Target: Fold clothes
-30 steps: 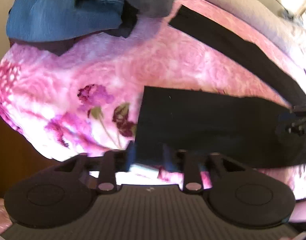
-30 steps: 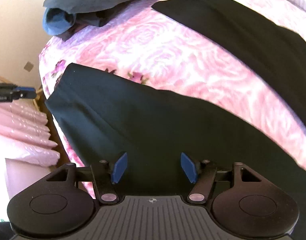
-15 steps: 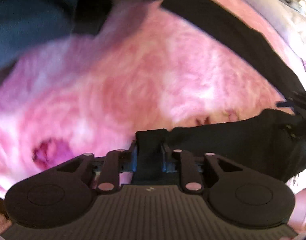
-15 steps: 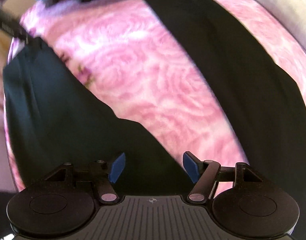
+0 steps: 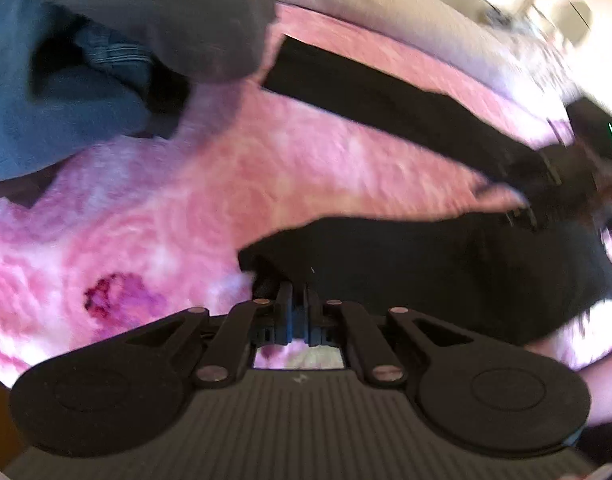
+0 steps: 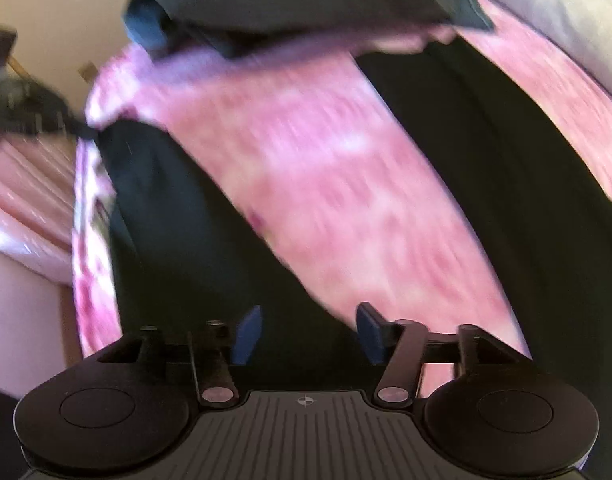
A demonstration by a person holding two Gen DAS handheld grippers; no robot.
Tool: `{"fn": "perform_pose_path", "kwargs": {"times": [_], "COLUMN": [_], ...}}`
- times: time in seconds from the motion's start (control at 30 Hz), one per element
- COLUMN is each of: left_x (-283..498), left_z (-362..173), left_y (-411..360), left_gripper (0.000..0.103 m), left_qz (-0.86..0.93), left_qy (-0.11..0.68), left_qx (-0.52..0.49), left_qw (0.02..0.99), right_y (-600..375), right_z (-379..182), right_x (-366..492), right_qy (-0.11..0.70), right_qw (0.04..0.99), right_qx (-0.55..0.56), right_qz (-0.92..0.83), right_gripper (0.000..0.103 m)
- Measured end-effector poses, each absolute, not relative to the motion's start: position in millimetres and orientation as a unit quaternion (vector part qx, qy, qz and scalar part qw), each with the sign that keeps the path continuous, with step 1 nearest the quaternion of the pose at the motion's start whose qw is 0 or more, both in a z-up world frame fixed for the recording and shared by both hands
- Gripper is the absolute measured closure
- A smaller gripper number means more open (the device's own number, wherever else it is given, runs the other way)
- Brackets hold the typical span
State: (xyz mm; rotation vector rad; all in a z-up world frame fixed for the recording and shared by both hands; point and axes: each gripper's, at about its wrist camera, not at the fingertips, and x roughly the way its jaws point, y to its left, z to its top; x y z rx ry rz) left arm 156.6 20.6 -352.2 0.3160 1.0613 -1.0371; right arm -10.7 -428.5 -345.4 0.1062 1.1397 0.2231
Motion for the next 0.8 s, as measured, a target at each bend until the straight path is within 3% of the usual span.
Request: {"fn": "perform_pose_path", "kwargs": {"times": [0.3,0.47,0.5,0.53,0.6,0.73,0.8], "left_x": [117.0,126.9,130.0,133.4,140.8,158.4,168.9], "left_z": [-365.3,-358.2,-356.2,-354.7,-351.4,-351.1,-355.2], "left_y": [42.6,50.3,50.0,49.4,49.2,40.7,30.1], "left_gripper": [0.103,0.103,0.101,0.1,0.098,0.08,0.077], "left_qz": [-0.486,-0.463,-0.458,-0.454,-0.447,-0.435,-0.432], "left_qy": [0.498,0.478,0.473,0.47,0.46,0.454,0.453], "left_qx": [0.18,0.147,0.144,0.141,0.133,0.099,0.082], "left_qw": [0.696,0.732,0.739,0.744,0.756,0.772,0.776], "right_y": [-362.4,-342.2,-343.2,-343.7,-346.9,-353.0,-353.4], "right_z": [-362.8,-389.2,-397.0,-394.8,-378.3,-323.4,-321.2], "right_x": [94.4,129.9,134.2,133.3,127.5,101.2,87.7], "right_qy": [0.507,0.544,0.563,0.563,0.546,0.452,0.418], "right_qw": [0.819,0.781,0.764,0.762,0.777,0.857,0.883], "right_qx": [0.093,0.109,0.123,0.119,0.092,-0.033,-0.11], "right_qz": [0.252,0.286,0.29,0.297,0.299,0.245,0.184], "right_gripper": [0.04,0.042,0.055,0.094,0.097,0.098,0.094]}}
